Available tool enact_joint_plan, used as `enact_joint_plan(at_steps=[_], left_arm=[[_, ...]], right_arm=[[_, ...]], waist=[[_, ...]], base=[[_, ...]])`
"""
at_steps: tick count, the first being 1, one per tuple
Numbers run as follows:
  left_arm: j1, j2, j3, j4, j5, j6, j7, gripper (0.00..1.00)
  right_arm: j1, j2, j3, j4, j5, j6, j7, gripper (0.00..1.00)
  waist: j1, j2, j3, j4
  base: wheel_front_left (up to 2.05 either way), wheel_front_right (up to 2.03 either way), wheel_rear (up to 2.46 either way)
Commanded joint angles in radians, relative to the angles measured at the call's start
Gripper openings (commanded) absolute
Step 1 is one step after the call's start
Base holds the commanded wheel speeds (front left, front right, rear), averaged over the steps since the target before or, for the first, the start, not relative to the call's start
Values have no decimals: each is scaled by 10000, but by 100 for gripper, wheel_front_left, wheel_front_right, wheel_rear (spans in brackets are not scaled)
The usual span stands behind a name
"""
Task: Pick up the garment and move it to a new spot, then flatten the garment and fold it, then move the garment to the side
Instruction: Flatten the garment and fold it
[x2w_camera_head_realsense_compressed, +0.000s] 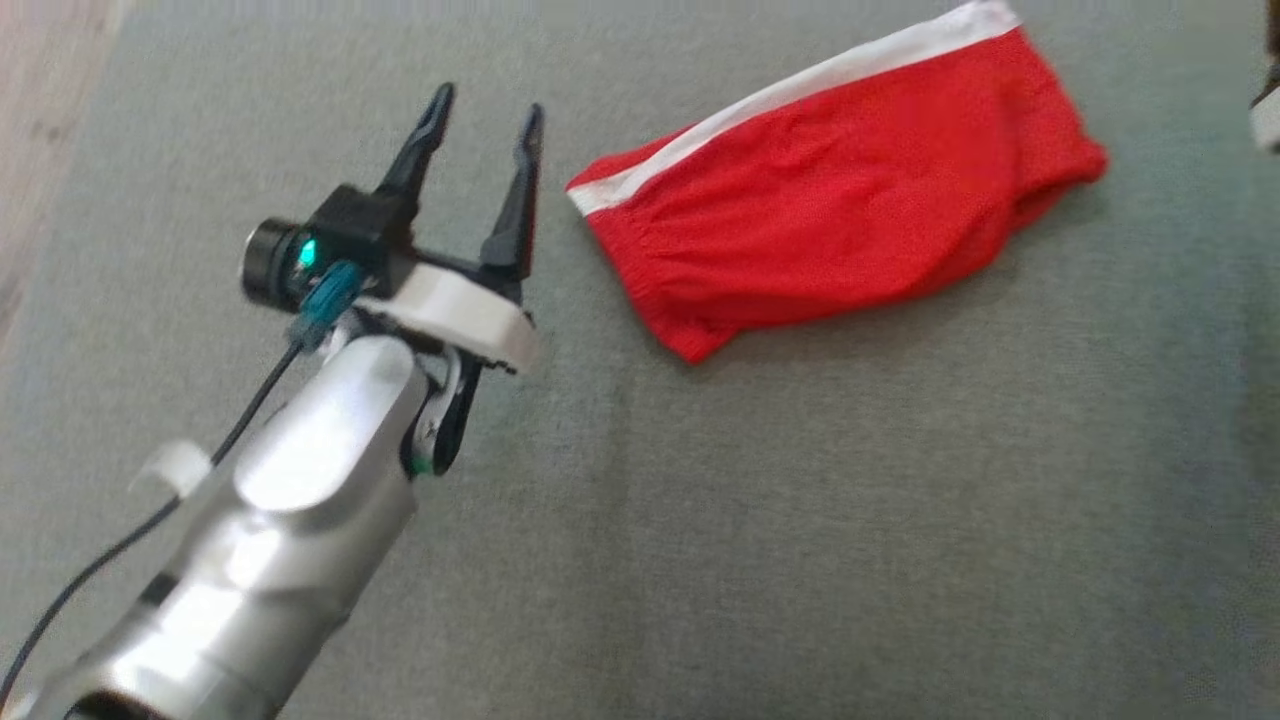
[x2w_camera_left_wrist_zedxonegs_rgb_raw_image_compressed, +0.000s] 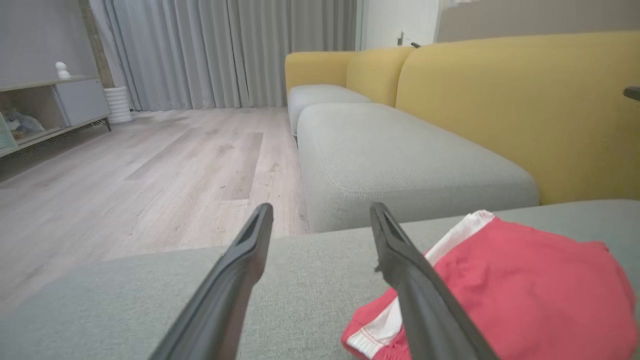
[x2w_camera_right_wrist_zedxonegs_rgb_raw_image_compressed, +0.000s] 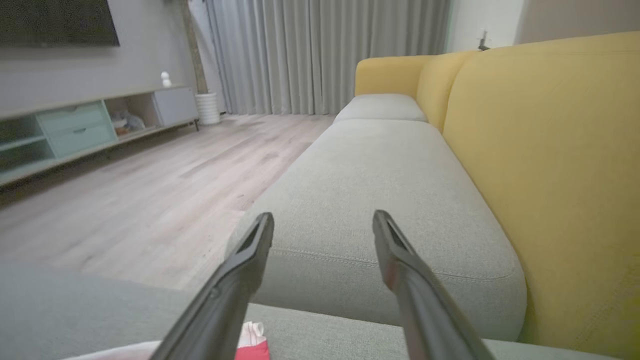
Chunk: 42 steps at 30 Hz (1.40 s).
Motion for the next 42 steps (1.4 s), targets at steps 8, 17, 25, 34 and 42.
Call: enact_joint_plan(at_steps=[8,17,25,34,42], left_arm=[[2092,274,2237,-1788,1370,355,-92,100],[4412,-328,3477,-2483,2492,337,-93,100],[5111,-894,4368,-2695,3324,-250,-93,100],[4377,-1372,4657,-2558,3996,-889,-93,100],[3763,-1692,4514,-2310,4291,-1293,-93,100]], right_arm=[[2710,1594,-2665,-2257,-666,-9,-261,100],[6342,3896,-4532,-4198,-2600,-9,-264,100],[7459,4532,-4874,-5000,-3543,-9,-119,100],[5328,3972,-5255,-4612,-4412,-9,1563,100],[3132,3349,-5592,-2282,-4994,-9,2745,100]], waist=[[3,0,-1490,-1019],[3,0,-1959,-1406],[3,0,-1530,-1333],[3,0,-43,-675],[3,0,885,188]], base=[[0,0,0],[0,0,0],[0,0,0],[0,0,0],[0,0,0]])
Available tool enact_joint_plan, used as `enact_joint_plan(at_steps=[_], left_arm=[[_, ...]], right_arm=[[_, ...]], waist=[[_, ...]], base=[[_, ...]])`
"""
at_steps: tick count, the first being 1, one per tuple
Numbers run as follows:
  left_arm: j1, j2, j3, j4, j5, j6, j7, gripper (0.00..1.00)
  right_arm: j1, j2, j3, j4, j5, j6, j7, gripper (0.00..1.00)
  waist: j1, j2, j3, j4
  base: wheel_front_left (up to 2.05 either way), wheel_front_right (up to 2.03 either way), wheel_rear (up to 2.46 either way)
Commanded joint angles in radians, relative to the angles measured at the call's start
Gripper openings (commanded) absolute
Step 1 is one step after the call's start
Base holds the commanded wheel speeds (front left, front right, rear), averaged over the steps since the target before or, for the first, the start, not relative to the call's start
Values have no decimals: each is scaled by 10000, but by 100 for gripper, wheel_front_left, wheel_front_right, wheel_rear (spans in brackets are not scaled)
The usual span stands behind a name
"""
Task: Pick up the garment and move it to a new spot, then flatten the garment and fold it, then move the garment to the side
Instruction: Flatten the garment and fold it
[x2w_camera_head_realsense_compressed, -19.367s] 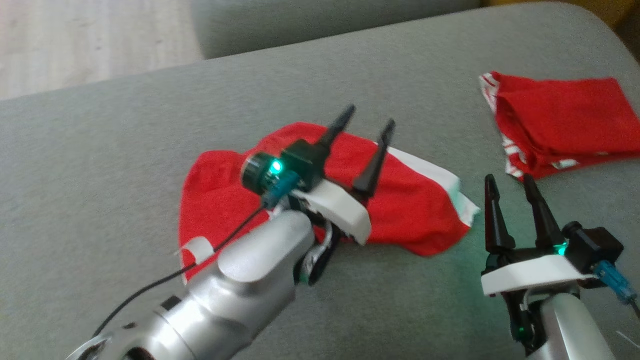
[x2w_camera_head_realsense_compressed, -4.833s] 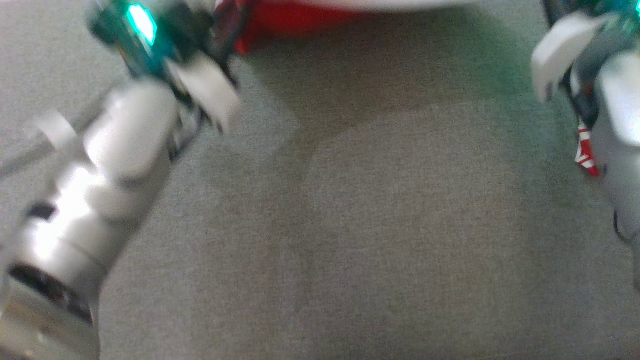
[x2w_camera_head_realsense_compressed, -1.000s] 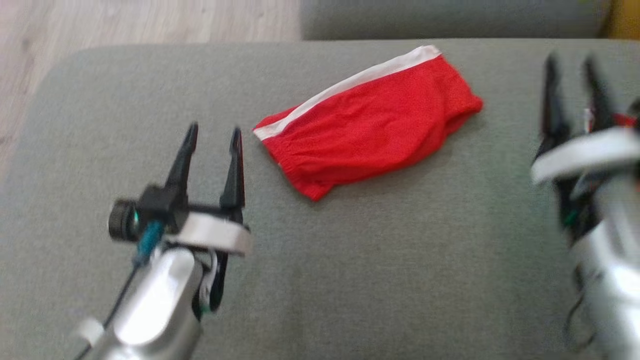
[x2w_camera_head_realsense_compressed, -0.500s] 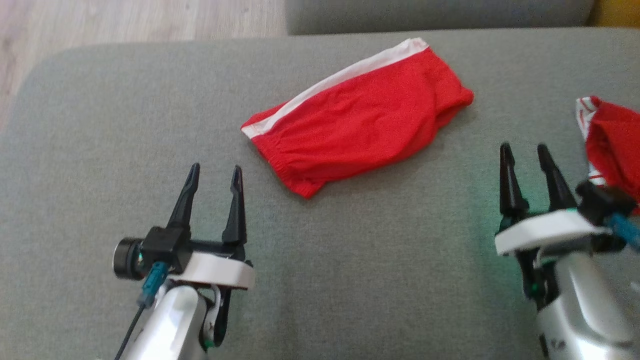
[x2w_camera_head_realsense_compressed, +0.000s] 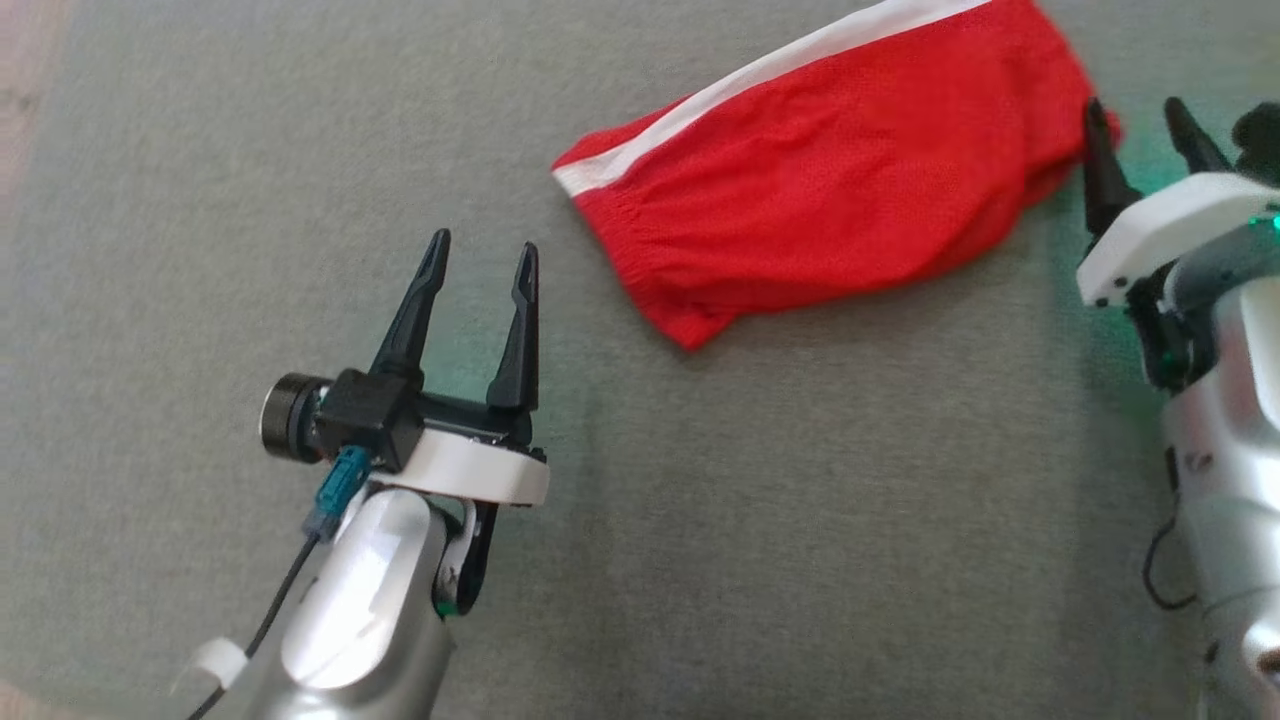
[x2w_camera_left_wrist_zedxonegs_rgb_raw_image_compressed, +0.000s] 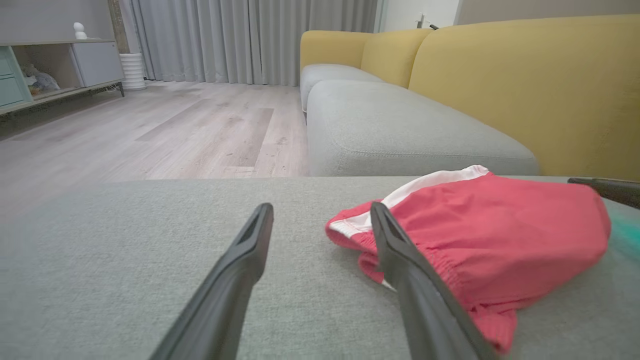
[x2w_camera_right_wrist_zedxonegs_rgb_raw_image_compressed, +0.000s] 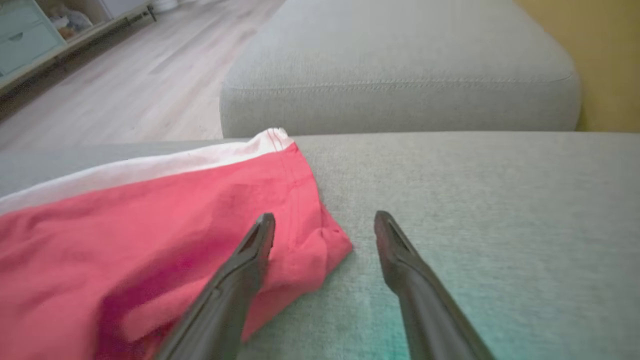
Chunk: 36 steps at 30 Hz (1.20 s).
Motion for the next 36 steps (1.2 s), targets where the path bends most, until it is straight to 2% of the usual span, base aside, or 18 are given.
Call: enact_joint_plan(at_steps=[1,8,9,10,11,16,19,25,31,36], left_arm=[[-398,64,237,-206,100,-57,-93,100],[-764,11,281,-128,209,-92,-93,100],[-789,8,298,-125,217,-88,-93,100],[-805,6,316,-120,226,-79,-93,100],[-816,4,333,-115,234,-66,-93,100],[-800,0,313,-115,146,-32,-93,100],[-763,-1,248,-45,47,-26,-93,100],[-596,-2,111,82,-72,-29,-93,100],[-217,-2,142,281,-26,-40,-93,100],[185,-2,313,421,97,-88,-93,100]], right_arm=[[-467,-103,113,166,-145,-7,115,100],[-1434,-386,481,2050,-514,-7,442,100],[-1507,-389,653,2251,-530,-7,496,96],[-1577,-377,806,2413,-488,-7,514,4],[-1643,-355,923,2527,-376,-7,475,0],[-1836,-373,1333,2722,174,-7,153,0],[-1710,-623,1923,2603,607,-7,-271,0],[-1029,-1005,2080,2157,1699,-7,-804,0],[170,-876,1418,1436,2669,-7,-1438,0],[1297,-465,454,958,2734,-7,-2066,0]], waist=[[-2,0,454,460],[-2,0,729,654],[-2,0,740,646],[-2,0,744,631],[-2,0,741,604],[-2,0,650,382],[-2,0,453,119],[-2,0,-45,-303],[-2,0,-718,-760],[-2,0,-1221,-1131]], base=[[0,0,0],[0,0,0],[0,0,0],[0,0,0],[0,0,0],[0,0,0],[0,0,0],[0,0,0],[0,0,0],[0,0,0]])
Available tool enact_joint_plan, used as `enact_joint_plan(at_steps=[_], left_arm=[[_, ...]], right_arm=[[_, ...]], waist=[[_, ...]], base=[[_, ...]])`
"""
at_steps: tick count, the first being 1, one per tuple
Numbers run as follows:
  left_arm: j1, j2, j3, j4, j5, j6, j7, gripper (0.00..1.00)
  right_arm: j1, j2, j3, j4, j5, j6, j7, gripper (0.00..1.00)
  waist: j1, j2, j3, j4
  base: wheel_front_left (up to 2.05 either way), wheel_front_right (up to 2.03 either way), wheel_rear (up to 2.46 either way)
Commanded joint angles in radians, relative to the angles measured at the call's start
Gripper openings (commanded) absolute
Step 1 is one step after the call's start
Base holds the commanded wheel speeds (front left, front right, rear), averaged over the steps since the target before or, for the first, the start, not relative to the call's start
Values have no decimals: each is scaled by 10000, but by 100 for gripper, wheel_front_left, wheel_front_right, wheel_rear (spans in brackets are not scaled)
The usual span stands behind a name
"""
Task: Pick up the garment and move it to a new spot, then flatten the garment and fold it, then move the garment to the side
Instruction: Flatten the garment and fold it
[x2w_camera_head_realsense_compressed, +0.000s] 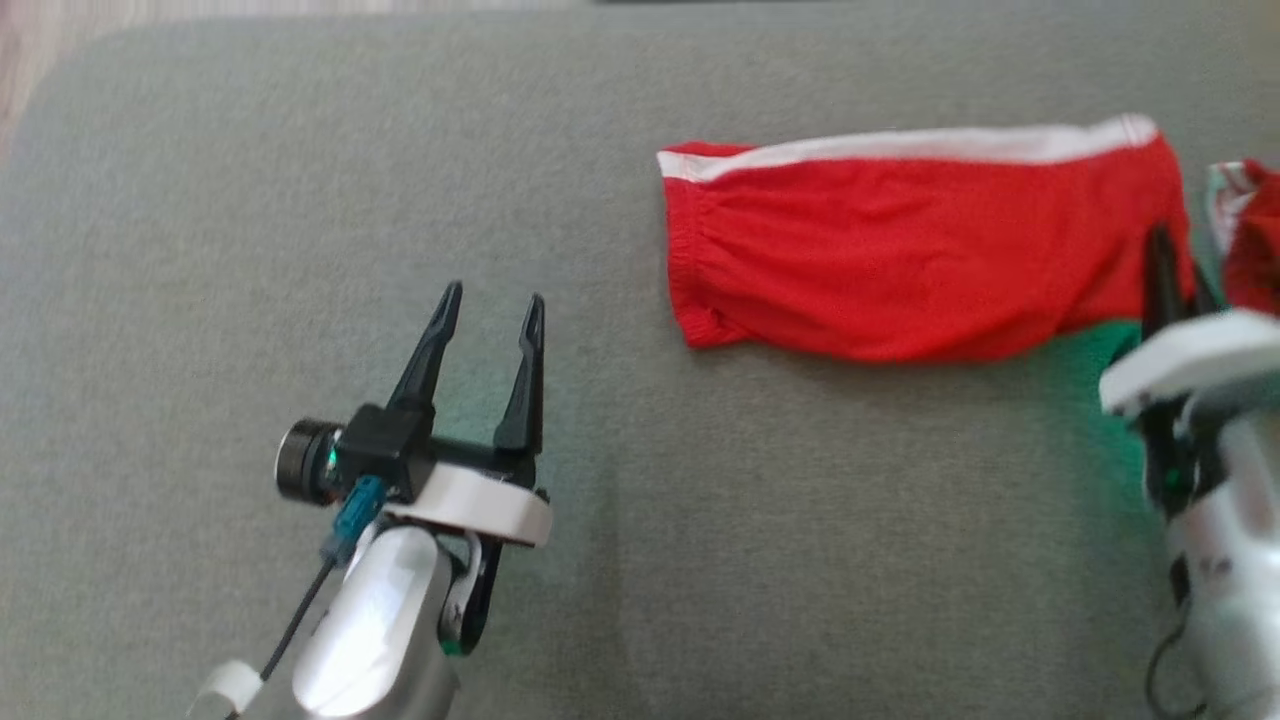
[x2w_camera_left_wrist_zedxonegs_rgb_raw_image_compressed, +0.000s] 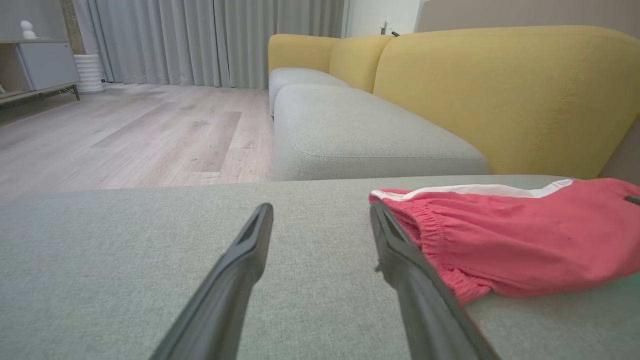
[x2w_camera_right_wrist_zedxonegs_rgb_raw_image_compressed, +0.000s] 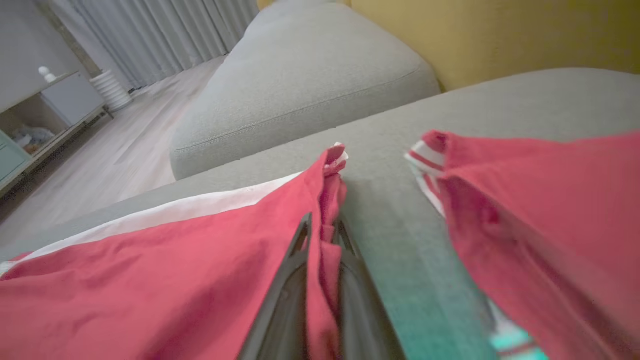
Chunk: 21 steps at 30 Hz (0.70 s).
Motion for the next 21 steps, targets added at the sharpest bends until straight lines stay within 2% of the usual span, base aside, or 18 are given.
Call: enact_joint_plan(at_steps=[1,6,12,21], left_arm=[[-75,92,414,-233,72,-32,-93,100],[316,92,531,-112,208,-139,-93,100],[584,91,588,-77,281,-194,-93,100],[652,91,735,118,476,-287,-93,100]], right_arm=[[152,60,-27,-357,-97,-7,-192,0],[1021,511,-1246,-559,-423,-7,-450,0],[1359,991,-1966,-839,-834,-7,-457,0],[766,1670,-1826,-1205,-1157,-7,-605,0]], waist=[[2,-1,-303,-251],[2,-1,-731,-412],[2,-1,-870,-447],[2,-1,-873,-444]], base=[[0,0,0],[0,0,0],[0,0,0],[0,0,0]])
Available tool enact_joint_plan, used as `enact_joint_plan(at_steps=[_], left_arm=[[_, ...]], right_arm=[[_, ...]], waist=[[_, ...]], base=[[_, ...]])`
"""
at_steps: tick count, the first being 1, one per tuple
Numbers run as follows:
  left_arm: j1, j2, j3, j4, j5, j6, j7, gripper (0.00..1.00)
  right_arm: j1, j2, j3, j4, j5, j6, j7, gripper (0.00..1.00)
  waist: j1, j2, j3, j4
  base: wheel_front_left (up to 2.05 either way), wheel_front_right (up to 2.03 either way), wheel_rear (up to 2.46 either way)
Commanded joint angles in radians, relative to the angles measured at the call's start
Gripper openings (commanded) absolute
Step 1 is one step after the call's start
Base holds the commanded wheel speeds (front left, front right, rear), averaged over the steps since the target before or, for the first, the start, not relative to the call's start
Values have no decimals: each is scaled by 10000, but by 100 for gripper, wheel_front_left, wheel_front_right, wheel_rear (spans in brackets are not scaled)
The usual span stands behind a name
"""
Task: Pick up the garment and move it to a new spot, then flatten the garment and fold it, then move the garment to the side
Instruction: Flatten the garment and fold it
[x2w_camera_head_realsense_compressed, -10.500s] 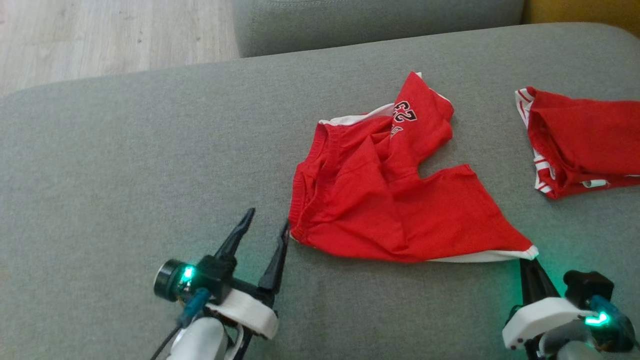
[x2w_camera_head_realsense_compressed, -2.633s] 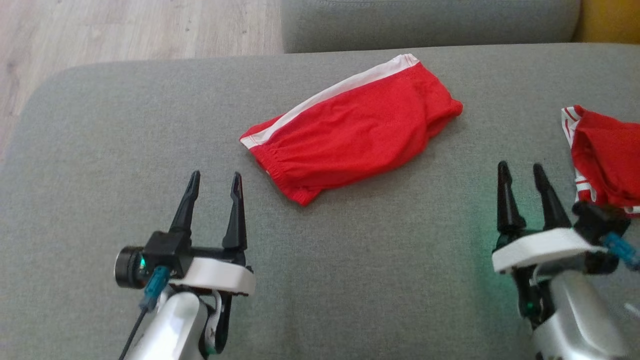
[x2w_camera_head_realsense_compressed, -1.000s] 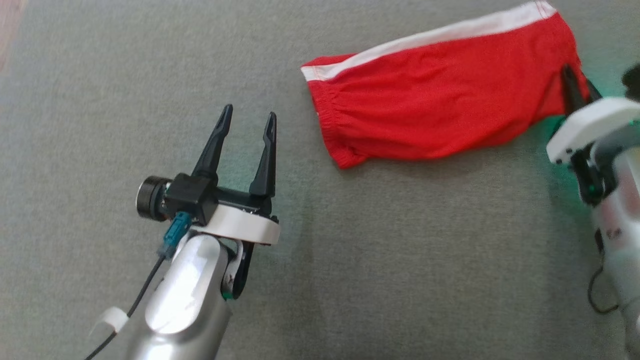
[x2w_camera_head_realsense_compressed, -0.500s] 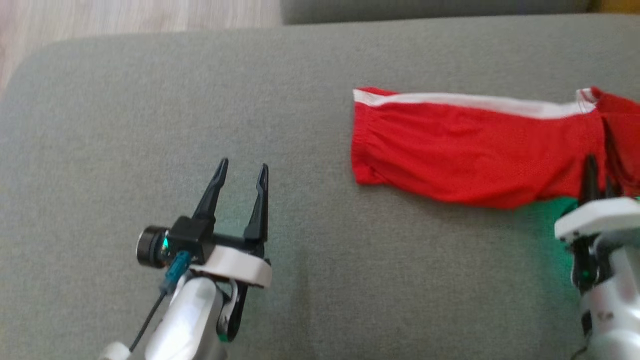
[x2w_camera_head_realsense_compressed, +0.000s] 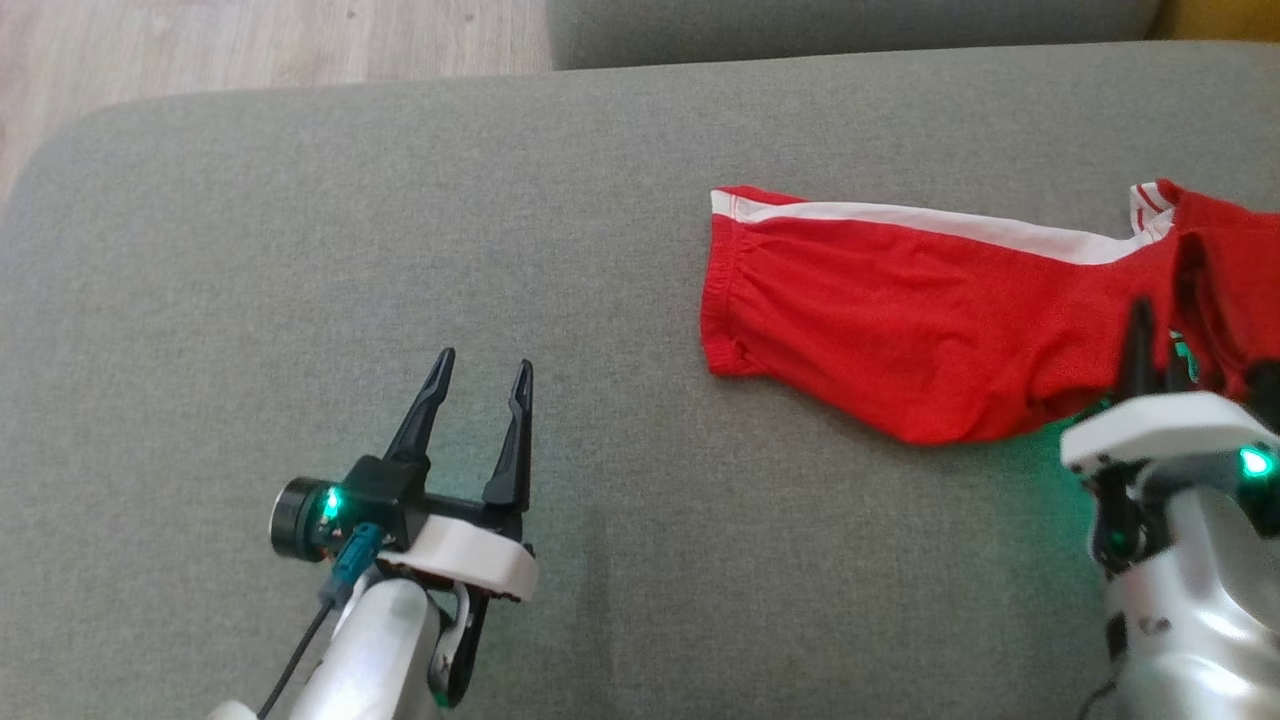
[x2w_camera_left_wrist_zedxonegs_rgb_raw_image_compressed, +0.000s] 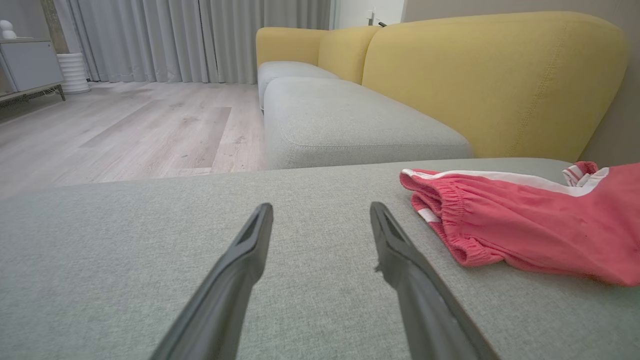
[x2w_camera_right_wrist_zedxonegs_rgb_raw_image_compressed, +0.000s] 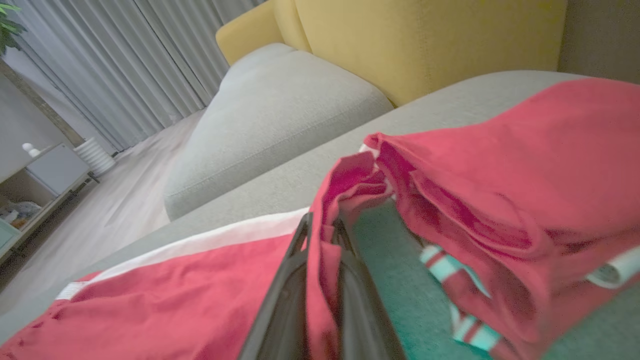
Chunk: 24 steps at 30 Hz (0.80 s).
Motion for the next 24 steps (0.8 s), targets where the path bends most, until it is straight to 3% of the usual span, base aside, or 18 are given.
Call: enact_joint_plan(at_steps=[1,7,24], left_arm=[[-113,84,417,-205,100,-39,-93,100],[-109,84,364,-140,76,-71,-93,100],[-277,83,-155,-199,-255,49,-93,100]], right_arm=[[-636,167,397,-356,-114,-7,-153,0],[-1281,361,939,-236,-184,-7,-238,0],[-3005,402,4119,1469,663,-7,-47,0]], waist=[[0,-1,-63,6],[0,-1,-218,116],[0,-1,-32,1365]], base=[[0,0,0],[0,0,0],[0,0,0]])
